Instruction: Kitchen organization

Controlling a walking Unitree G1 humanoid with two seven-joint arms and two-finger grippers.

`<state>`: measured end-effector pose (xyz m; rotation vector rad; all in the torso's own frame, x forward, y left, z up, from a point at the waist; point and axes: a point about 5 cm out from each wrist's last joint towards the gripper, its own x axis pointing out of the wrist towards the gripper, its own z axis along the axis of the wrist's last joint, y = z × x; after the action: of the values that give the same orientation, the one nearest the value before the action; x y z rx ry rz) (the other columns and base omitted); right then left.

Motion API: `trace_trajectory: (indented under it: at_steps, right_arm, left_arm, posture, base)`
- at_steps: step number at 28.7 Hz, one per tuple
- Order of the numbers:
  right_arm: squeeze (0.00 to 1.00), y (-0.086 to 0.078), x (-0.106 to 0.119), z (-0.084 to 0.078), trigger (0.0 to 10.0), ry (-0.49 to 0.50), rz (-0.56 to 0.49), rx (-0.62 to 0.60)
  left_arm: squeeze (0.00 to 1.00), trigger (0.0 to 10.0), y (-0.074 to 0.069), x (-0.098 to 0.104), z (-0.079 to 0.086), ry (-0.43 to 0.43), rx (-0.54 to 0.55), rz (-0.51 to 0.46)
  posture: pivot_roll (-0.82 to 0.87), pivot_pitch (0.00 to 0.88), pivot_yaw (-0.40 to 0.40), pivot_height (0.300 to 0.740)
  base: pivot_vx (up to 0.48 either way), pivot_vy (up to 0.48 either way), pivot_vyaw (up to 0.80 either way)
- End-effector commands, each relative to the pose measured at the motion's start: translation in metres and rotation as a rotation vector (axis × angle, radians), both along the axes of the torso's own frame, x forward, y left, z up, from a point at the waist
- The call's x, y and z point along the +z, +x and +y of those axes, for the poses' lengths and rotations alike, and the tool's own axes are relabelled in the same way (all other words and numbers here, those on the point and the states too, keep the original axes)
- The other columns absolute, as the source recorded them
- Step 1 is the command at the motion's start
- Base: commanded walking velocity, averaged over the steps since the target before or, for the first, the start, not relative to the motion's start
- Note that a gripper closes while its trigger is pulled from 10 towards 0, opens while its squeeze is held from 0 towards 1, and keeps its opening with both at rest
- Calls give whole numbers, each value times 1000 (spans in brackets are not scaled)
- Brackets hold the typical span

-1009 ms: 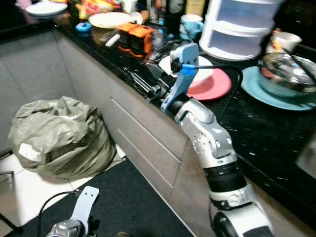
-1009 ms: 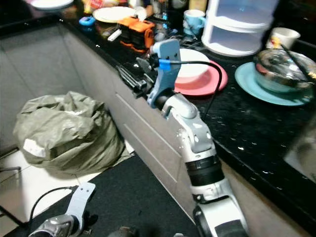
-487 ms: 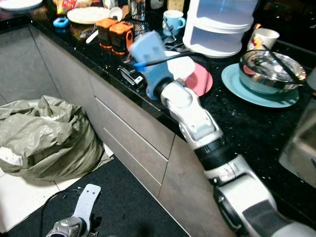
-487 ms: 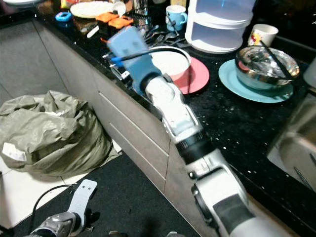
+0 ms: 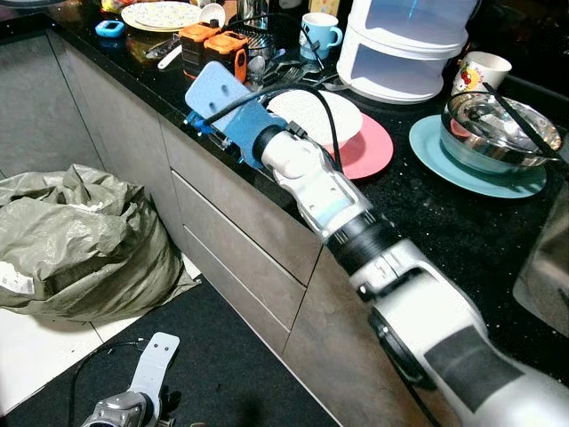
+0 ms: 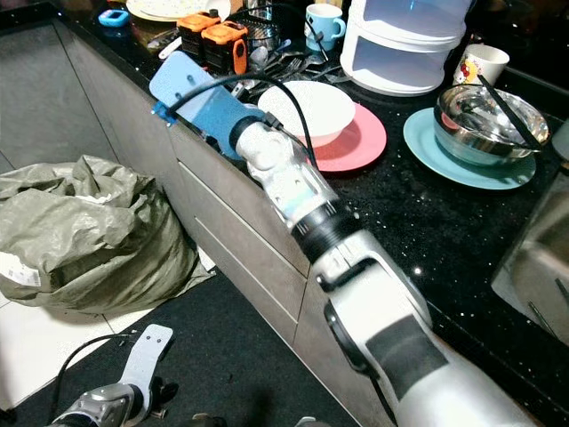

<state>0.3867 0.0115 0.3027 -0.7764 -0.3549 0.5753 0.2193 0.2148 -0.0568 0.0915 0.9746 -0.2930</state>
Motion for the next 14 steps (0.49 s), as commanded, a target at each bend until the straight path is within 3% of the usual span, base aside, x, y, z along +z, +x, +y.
trace_trajectory:
  at_steps: [1, 3, 14]
  right_arm:
    - [0, 6, 0, -9, 10000, -47, 23, -41]
    - [0, 12, -2, -20, 10000, -59, 67, -93]
    - [0, 22, -7, -38, 10000, -109, 185, -174]
  left_arm:
    - [0, 10000, -9, -6, -2, -6, 3, 25]
    - [0, 10000, -9, -6, -3, -7, 0, 27]
    - [0, 10000, -10, -7, -3, -8, 3, 26]
  posture:
    - [36, 162, -64, 740]
    - [36, 157, -64, 740]
    - [40, 158, -61, 740]
  base:
    - [0, 0, 0]
    - [0, 0, 0]
    - [0, 0, 0]
